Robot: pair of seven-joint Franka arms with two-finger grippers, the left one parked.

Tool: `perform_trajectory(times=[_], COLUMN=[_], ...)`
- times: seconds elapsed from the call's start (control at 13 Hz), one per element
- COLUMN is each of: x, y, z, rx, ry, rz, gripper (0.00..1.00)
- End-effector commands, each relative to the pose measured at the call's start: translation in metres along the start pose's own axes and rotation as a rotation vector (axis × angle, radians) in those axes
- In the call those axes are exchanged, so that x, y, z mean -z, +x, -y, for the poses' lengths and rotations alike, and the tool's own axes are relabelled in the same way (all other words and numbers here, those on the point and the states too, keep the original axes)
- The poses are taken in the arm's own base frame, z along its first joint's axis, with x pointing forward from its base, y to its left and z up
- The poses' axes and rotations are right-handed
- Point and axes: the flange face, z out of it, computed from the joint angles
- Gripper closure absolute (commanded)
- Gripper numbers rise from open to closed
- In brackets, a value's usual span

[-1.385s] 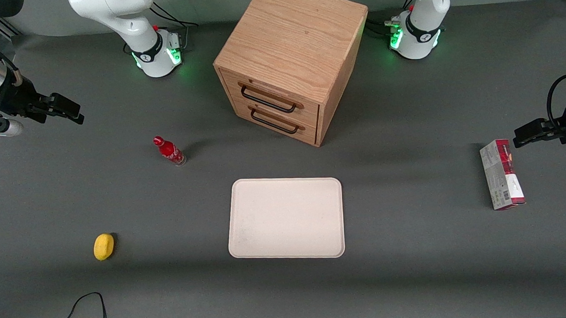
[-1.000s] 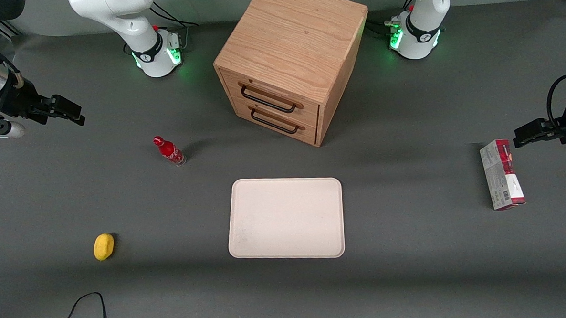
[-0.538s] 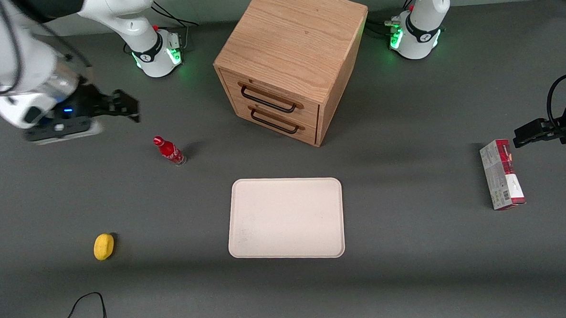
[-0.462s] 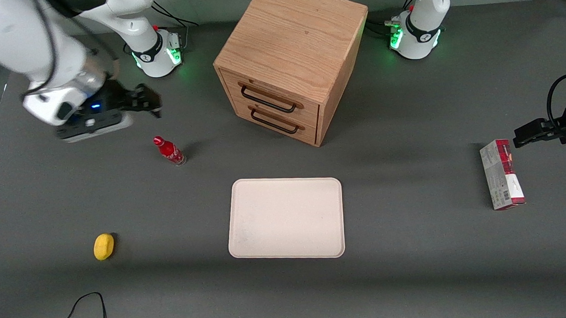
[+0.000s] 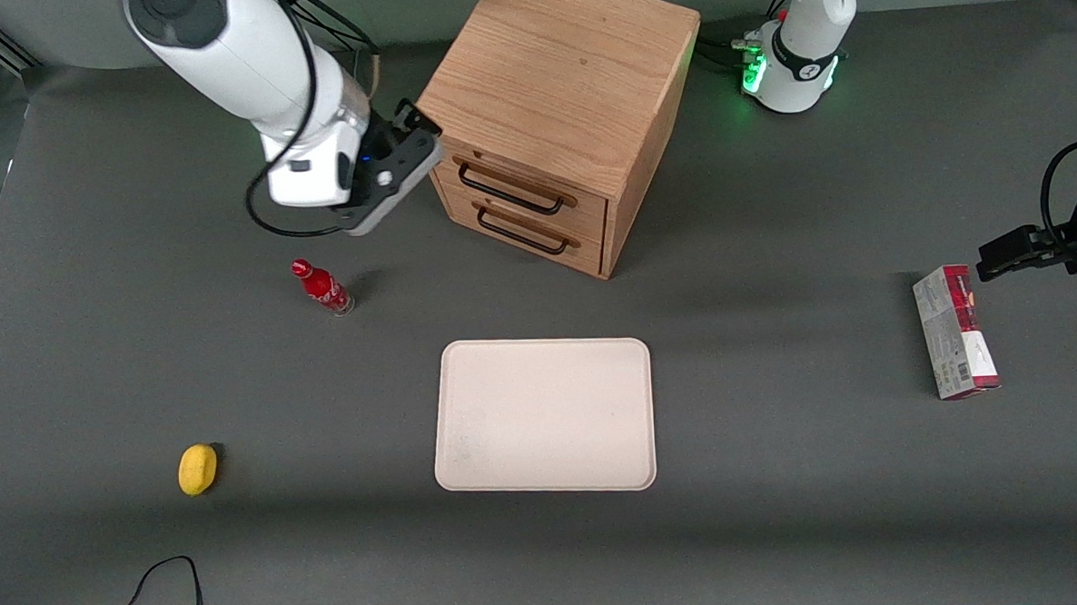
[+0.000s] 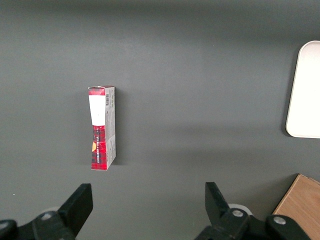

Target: Open upper drawer

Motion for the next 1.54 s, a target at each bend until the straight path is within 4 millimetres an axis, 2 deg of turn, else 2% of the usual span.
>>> perform_trajectory(times=[0.0,0.15,0.31,0.69,0.85,1.15,1.31,1.46], x=[-0.026,-0.051,-0.086,-0.149,-0.16,-0.182,-0.189,-0.189], y=[0.022,0.029,0.033,0.03,0.029,0.024,0.026,0.029], z=[-0.005,0.002,0.001,-0.007,-0.001,-0.004,0.002,0.0], rx=[0.146,0.203,0.208,0.304,0.314,0.326,0.335,0.339], ry=[0.16,0.165,0.159,0.13,0.123,0.074,0.072,0.058], rz=[0.025,0.041,0.036,0.002,0.009,0.021,0.001,-0.012], gripper=[0.0,0.0,0.0,0.0,0.0,0.0,0.0,0.0])
